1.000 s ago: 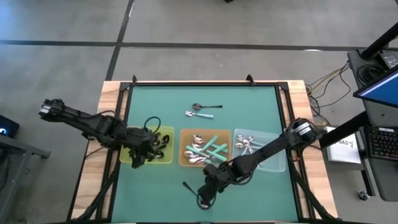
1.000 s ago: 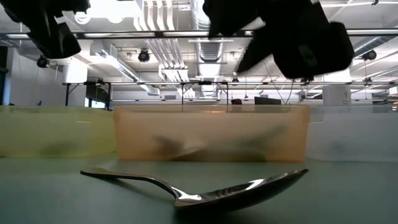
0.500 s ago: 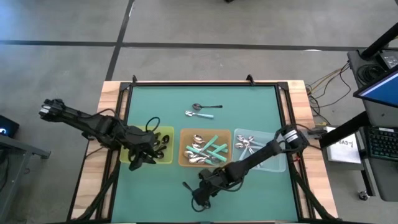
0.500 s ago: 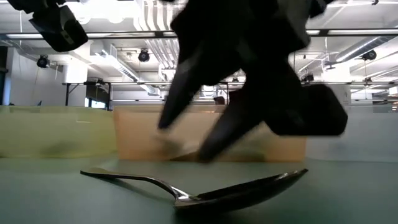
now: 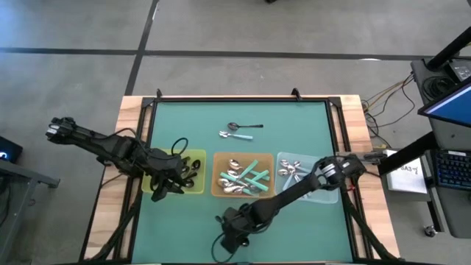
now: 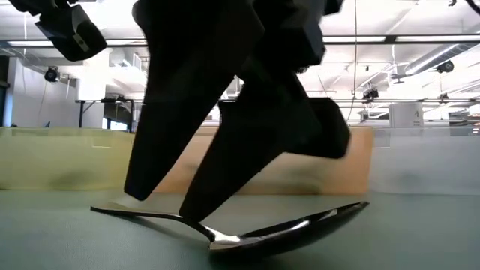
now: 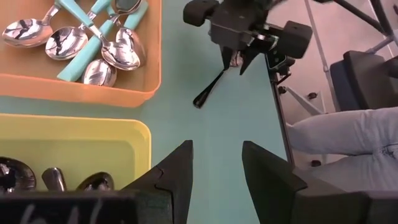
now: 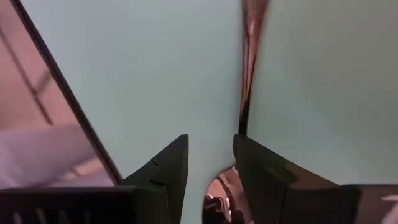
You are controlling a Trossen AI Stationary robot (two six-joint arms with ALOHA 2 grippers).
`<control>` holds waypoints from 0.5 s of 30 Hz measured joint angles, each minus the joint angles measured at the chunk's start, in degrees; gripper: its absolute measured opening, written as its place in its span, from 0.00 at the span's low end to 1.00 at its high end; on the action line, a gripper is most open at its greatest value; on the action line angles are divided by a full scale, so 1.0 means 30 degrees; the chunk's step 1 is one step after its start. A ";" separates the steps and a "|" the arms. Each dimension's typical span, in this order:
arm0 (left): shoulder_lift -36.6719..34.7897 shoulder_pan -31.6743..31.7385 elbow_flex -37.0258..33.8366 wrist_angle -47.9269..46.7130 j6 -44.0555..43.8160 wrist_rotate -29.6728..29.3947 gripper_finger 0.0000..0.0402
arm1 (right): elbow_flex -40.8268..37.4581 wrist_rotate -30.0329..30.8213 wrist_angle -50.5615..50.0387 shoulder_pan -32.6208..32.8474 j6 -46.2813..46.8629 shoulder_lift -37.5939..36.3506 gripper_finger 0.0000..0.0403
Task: Sort silverware by color (type)
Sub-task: Put the black spoon into the yellow bin
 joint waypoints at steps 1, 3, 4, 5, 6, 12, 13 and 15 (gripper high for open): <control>0.0000 0.0000 0.0000 -0.0064 0.0004 -0.0002 0.30 | 0.0752 -0.0012 -0.0793 0.0000 -0.0563 0.0352 0.31; 0.0000 0.0000 0.0000 -0.0068 0.0004 -0.0004 0.30 | 0.2312 -0.0023 -0.2121 0.0007 -0.1657 0.1017 0.31; 0.0000 0.0000 0.0000 -0.0083 0.0004 0.0003 0.30 | 0.3182 -0.0002 -0.2730 0.0010 -0.2186 0.1346 0.31; 0.0000 0.0000 0.0000 -0.0083 0.0004 0.0003 0.30 | 0.3936 0.0029 -0.3243 0.0012 -0.2679 0.1634 0.31; 0.0000 0.0000 0.0000 -0.0092 0.0004 0.0003 0.30 | 0.4607 0.0143 -0.3837 0.0015 -0.3083 0.1900 0.31; 0.0007 -0.0007 0.0000 -0.0339 0.0004 0.0003 0.30 | 0.7234 0.2941 -0.8197 -0.0024 -0.3954 0.2204 0.31; 0.0000 -0.0007 0.0000 -0.0395 0.0004 0.0003 0.30 | 0.7260 0.3279 -0.8430 -0.0036 -0.3949 0.2202 0.31; -0.0021 -0.0007 0.0000 -0.0387 0.0012 0.0003 0.30 | 0.7318 0.3842 -0.8625 -0.0036 -0.3942 0.2196 0.31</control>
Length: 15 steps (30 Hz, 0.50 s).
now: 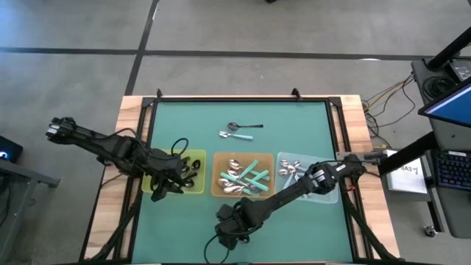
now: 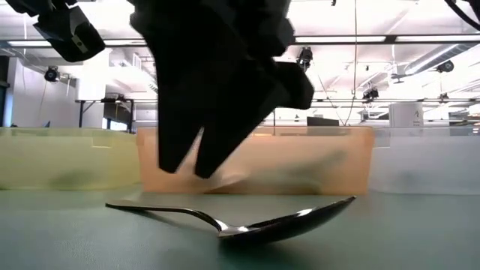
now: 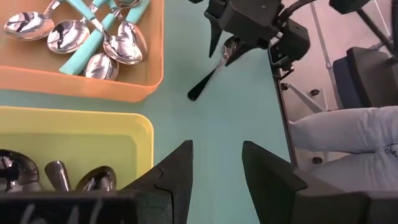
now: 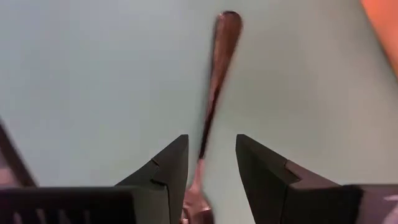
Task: Sort silverware by color (type)
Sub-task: Put the black spoon into the yellow bin
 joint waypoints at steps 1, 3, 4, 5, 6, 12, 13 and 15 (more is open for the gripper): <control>-0.0021 0.0000 0.0000 -0.0002 -0.0004 0.0000 0.30 | 0.0000 0.0027 -0.0180 0.0007 0.0062 0.0000 0.31; -0.0052 0.0000 0.0000 -0.0009 0.0007 0.0000 0.30 | -0.0045 0.0019 -0.0010 0.0021 0.0360 -0.0078 0.31; -0.0059 0.0000 0.0000 -0.0011 0.0004 0.0000 0.30 | -0.0213 0.0017 0.0082 0.0027 0.0534 -0.0135 0.31; -0.0062 0.0000 0.0000 -0.0001 0.0007 0.0000 0.30 | -0.0405 0.0011 0.0040 0.0036 0.0776 -0.0132 0.31; -0.0086 0.0000 0.0000 -0.0019 0.0007 0.0000 0.30 | -0.0543 -0.0092 0.0016 0.0036 0.0987 -0.0052 0.31; -0.0185 -0.0007 -0.0007 -0.0103 0.0007 0.0000 0.30 | -0.0916 -0.1681 0.0698 0.0085 0.1615 0.0576 0.31; -0.0211 -0.0007 -0.0007 -0.0100 0.0007 0.0000 0.30 | -0.0914 -0.1770 0.0758 0.0106 0.1620 0.0614 0.31; -0.0224 0.0000 -0.0007 -0.0173 0.0007 -0.0002 0.30 | -0.0918 -0.1781 0.0744 0.0117 0.1764 0.0804 0.31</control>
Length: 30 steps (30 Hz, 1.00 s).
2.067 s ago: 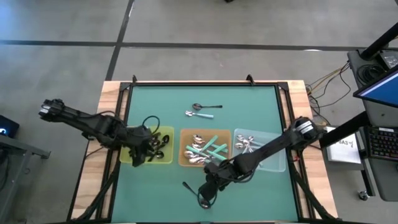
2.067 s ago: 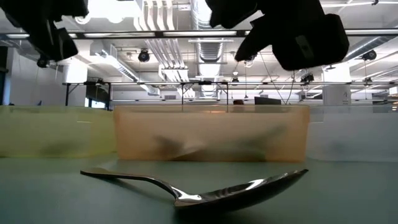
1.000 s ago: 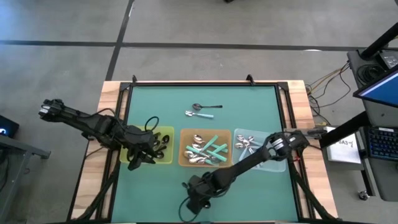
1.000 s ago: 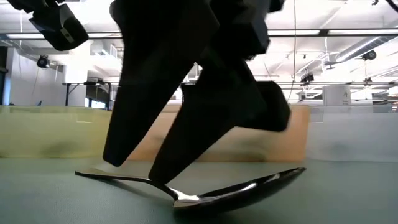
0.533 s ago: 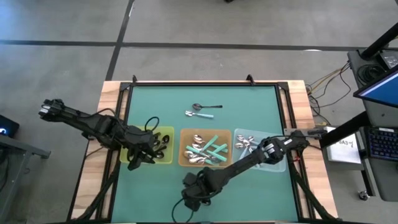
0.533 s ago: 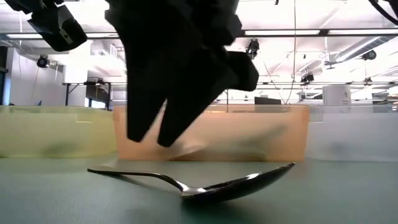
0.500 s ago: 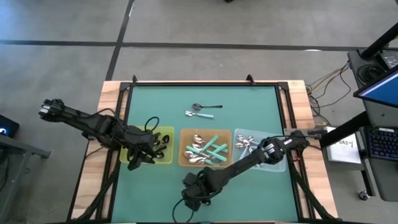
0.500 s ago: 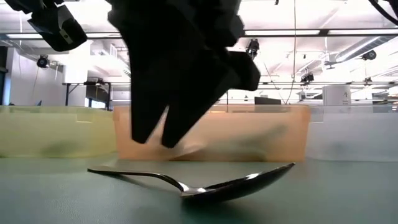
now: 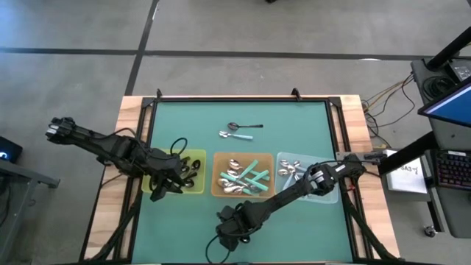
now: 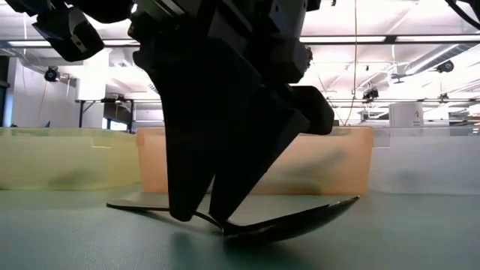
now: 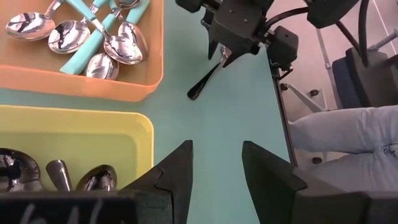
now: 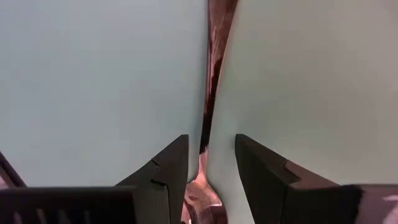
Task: Sort silverware by color (type)
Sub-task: Put the black spoon into the yellow bin
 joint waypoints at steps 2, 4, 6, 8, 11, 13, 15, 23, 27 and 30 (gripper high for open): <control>-0.0002 0.0000 0.0000 0.0004 0.0047 -0.0013 0.30 | 0.0007 0.0006 -0.0075 0.0000 0.0006 0.0081 0.31; 0.0010 0.0000 0.0000 0.0021 0.0073 -0.0040 0.30 | 0.0022 0.0035 -0.0136 0.0000 0.0013 0.0202 0.29; 0.0042 0.0000 0.0000 0.0011 0.0116 -0.0100 0.30 | 0.0022 0.0075 -0.0276 -0.0003 -0.0019 0.0277 0.25; 0.0064 0.0000 0.0000 0.0013 0.0266 -0.0113 0.30 | 0.0021 0.0079 -0.0599 -0.0007 -0.0239 0.0378 0.16; 0.0064 0.0000 0.0000 0.0033 0.0418 -0.0187 0.30 | 0.0007 0.0067 -0.1140 -0.0029 -0.0698 0.0411 0.05; 0.0071 0.0000 0.0000 0.0095 0.0452 -0.0195 0.30 | 0.0007 -0.0055 -0.1199 -0.0029 -0.0704 0.0391 0.03; 0.0107 0.0000 0.0000 0.0139 0.0367 -0.0195 0.30 | 0.0170 -0.0350 -0.1306 -0.0051 -0.0827 0.0311 0.03; 0.0996 0.0000 0.0000 0.0188 -0.0222 -0.0218 0.30 | 0.1971 0.0372 -0.2029 0.0044 -0.2617 -0.0582 0.02; 0.1856 0.0000 0.0000 0.1548 -0.0505 -0.0219 0.30 | 0.2867 0.2212 -0.2501 -0.0092 -0.3179 -0.1614 0.02; 0.2458 0.0000 0.0000 0.3190 -0.0525 -0.0224 0.30 | 0.3002 0.3896 -0.2616 -0.0122 -0.3454 -0.2033 0.02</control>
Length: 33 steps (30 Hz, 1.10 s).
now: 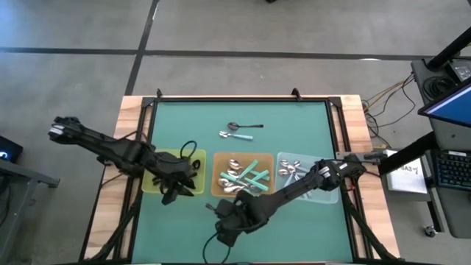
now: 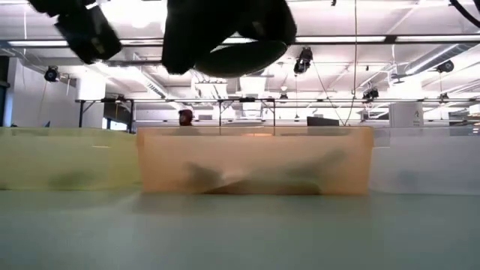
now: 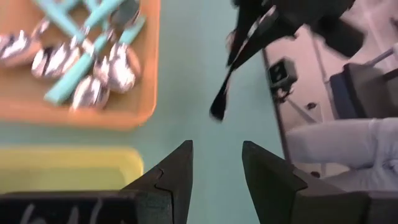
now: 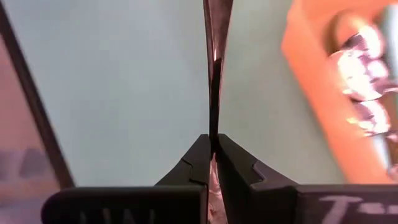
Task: Sort silverware by color (type)
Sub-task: Put the black spoon into the yellow bin
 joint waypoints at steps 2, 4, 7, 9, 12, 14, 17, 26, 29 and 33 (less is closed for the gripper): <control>0.0302 0.0000 0.0005 0.1203 0.0366 -0.0005 0.30 | -0.0007 0.1306 -0.0200 0.0045 -0.0052 -0.0345 0.02; 0.0607 0.0000 0.0302 0.1677 0.0908 -0.0668 0.30 | 0.0068 0.2630 -0.0701 0.0056 -0.0059 -0.0902 0.02; 0.0835 -0.0006 0.1405 0.1957 0.2070 -0.3598 0.30 | 0.0089 0.4910 -0.2063 -0.0006 -0.0053 -0.1685 0.02; 0.0943 0.0007 0.2229 0.2212 0.2860 -0.6138 0.30 | 0.0023 0.6609 -0.3137 -0.0017 0.0124 -0.2040 0.02; 0.1028 0.0016 0.3342 0.3020 0.3790 -0.9687 0.30 | -0.0022 0.9136 -0.4421 -0.0042 0.0174 -0.2490 0.02; 0.1055 0.0058 0.4047 0.3806 0.4431 -1.1267 0.30 | -0.0022 1.0698 -0.5128 -0.0109 0.0168 -0.2892 0.02; 0.1059 0.0058 0.4553 0.5055 0.4785 -1.3040 0.30 | -0.0015 1.3361 -0.5724 -0.0393 0.0167 -0.3343 0.02; 0.1897 0.0058 0.4359 0.8253 0.5134 -1.5495 0.30 | -0.0015 1.7125 -0.5722 -0.1459 -0.0476 -0.3980 0.02; 0.2612 0.0058 0.4350 0.9094 0.5145 -1.6321 0.30 | -0.0022 1.7118 -0.5448 -0.1798 -0.1003 -0.3980 0.02; 0.3630 0.0058 0.4342 1.0705 0.5228 -1.6437 0.30 | -0.0022 1.7109 -0.5366 -0.1950 -0.1899 -0.3995 0.02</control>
